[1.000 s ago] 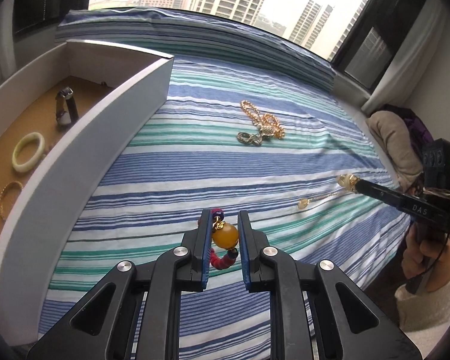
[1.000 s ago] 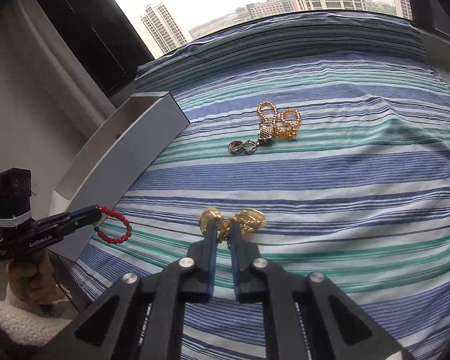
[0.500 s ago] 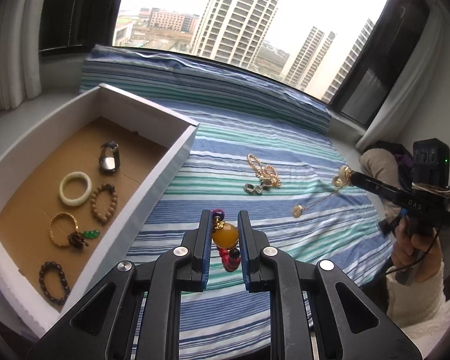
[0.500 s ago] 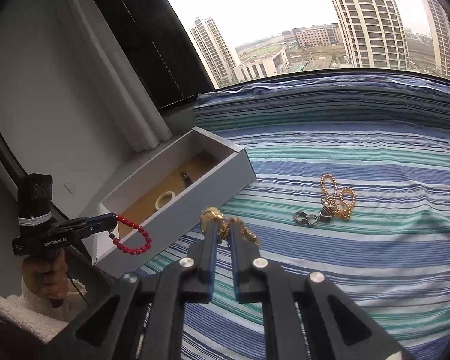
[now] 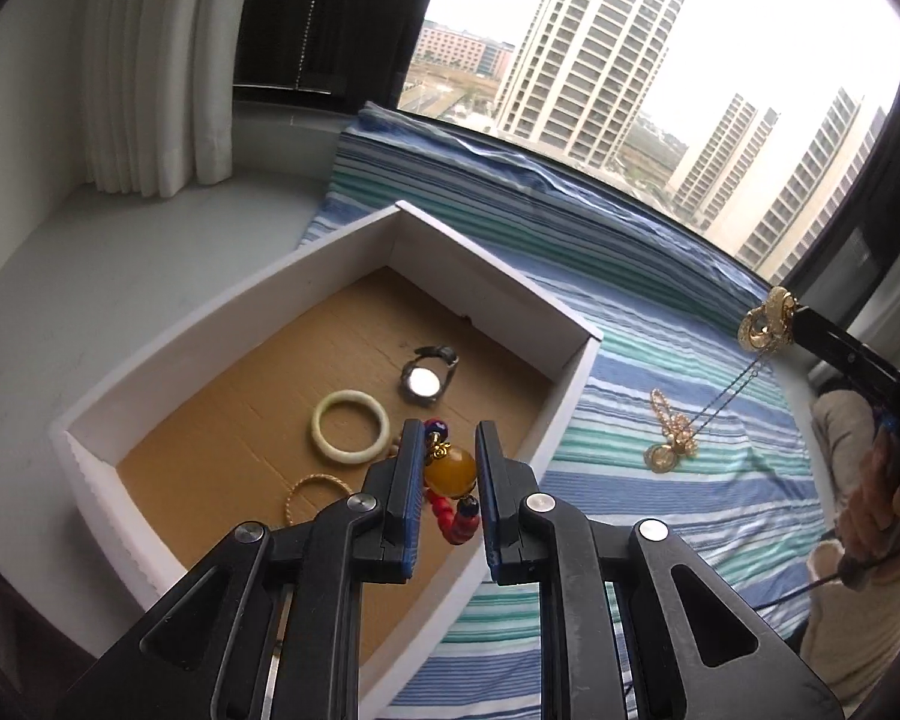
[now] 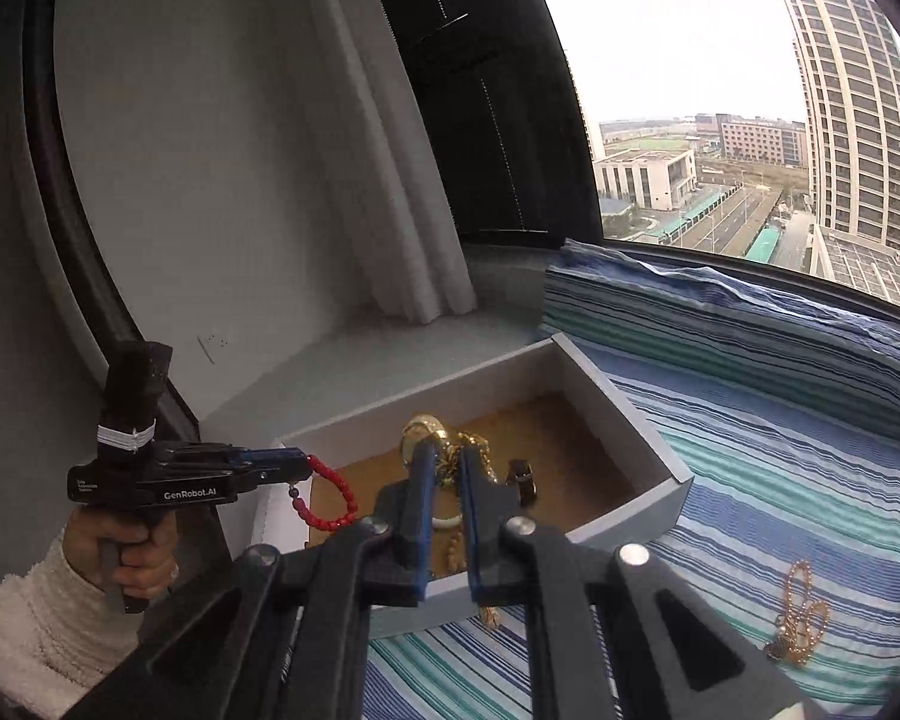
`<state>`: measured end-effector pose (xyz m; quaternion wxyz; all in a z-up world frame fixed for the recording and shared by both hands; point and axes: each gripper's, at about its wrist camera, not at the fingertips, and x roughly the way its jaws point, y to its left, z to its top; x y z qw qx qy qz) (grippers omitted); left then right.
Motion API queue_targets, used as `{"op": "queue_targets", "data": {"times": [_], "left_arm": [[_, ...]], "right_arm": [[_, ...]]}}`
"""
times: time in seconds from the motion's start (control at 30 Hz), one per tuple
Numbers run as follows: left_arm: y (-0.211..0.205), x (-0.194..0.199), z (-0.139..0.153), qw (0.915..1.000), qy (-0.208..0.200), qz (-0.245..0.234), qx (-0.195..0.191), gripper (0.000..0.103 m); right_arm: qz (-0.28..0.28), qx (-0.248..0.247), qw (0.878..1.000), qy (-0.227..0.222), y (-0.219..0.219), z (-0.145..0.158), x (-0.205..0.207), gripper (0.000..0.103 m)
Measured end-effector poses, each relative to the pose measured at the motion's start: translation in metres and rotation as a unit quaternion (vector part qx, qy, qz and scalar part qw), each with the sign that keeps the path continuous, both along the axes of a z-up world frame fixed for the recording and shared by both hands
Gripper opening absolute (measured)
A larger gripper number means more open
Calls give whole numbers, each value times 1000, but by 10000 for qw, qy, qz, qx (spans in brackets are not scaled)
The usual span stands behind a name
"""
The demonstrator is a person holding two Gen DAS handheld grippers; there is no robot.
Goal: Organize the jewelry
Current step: 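Carry the red bracelet and gold earrings over the white box, then open both tools to drop the bracelet and earrings into the box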
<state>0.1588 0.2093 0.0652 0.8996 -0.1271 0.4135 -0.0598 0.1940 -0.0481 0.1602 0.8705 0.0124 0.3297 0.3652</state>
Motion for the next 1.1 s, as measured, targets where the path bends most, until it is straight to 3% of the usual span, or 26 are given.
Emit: {"op": "queue_targets", "data": {"times": [0.27, 0.5, 0.67, 0.77, 0.8, 0.83, 0.87, 0.93, 1.0, 1.1], "left_arm": [[51, 28, -47, 9967, 411, 695, 35, 15], [78, 63, -100, 9868, 1000, 1266, 170, 15], [90, 78, -131, 9806, 1262, 1478, 252, 15], [96, 85, -152, 9771, 1467, 1519, 262, 16], [98, 88, -159, 9760, 1533, 1525, 274, 16], [99, 89, -164, 9748, 1581, 1548, 276, 18], [101, 89, -167, 9737, 1614, 1582, 275, 21], [103, 86, -168, 9713, 1663, 1678, 294, 49], [103, 78, -159, 9723, 1530, 1740, 310, 64], [95, 60, -131, 9772, 1126, 1751, 410, 71]], "right_arm": [[110, -201, 9989, 412, 54, -49, 66, 9], [48, -1058, 9909, 827, 75, -125, 133, 9], [-207, -1390, 9854, 957, 68, -154, 156, 9], [-300, -1565, 9818, 1031, 66, -168, 163, 10], [-347, -1623, 9805, 1057, 65, -172, 165, 20], [-381, -1657, 9792, 1112, 65, -173, 166, 30], [-443, -1667, 9784, 1138, 63, -173, 167, 51], [-591, -1571, 9807, 1004, 56, -161, 161, 54], [-659, -1419, 9850, 732, 49, -137, 150, 54], [-733, -1263, 9892, 111, 34, -92, 122, 62]]}}
